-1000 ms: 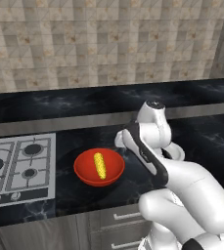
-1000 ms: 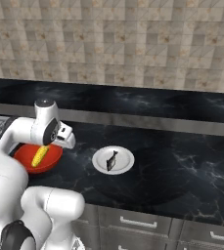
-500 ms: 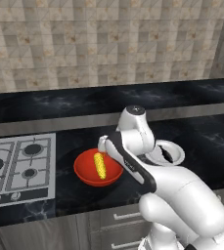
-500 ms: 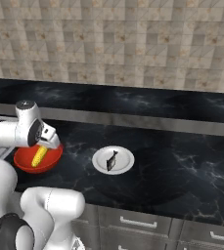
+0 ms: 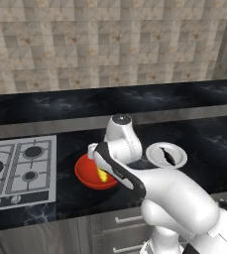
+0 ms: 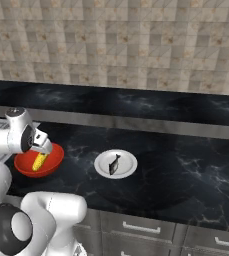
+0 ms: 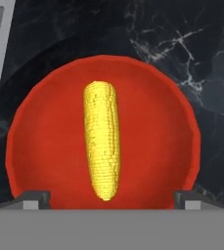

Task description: Place the fish on the plate and place the corn on the same plate.

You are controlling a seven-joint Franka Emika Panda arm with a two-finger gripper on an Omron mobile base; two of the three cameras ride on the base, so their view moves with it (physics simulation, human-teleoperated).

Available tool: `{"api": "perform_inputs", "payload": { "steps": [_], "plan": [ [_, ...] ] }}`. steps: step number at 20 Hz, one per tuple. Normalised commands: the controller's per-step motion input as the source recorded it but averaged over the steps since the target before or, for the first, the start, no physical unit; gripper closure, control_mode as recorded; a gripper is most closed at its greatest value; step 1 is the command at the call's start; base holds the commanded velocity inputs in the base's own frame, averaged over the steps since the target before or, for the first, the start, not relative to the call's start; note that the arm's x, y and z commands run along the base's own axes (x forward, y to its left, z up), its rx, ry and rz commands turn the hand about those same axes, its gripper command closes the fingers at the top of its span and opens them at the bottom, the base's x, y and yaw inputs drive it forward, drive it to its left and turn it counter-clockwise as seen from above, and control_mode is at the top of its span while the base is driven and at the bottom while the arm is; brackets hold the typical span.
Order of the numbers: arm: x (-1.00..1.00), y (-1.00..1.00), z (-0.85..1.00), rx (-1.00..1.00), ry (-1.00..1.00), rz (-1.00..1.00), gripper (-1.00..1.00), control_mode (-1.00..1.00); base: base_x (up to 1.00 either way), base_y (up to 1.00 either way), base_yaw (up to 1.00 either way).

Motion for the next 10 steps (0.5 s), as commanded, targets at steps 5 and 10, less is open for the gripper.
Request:
{"api": "perform_inputs", "payload": {
  "steps": [5, 10],
  "plan": [
    [0.44, 0.0, -0.16, 0.0, 0.0, 0.0, -1.0, -1.0, 0.0, 0.0, 0.0],
    [0.22, 0.12, -0.27, 0.0, 0.0, 0.0, -1.0, -1.0, 0.0, 0.0, 0.0]
  ]
}}
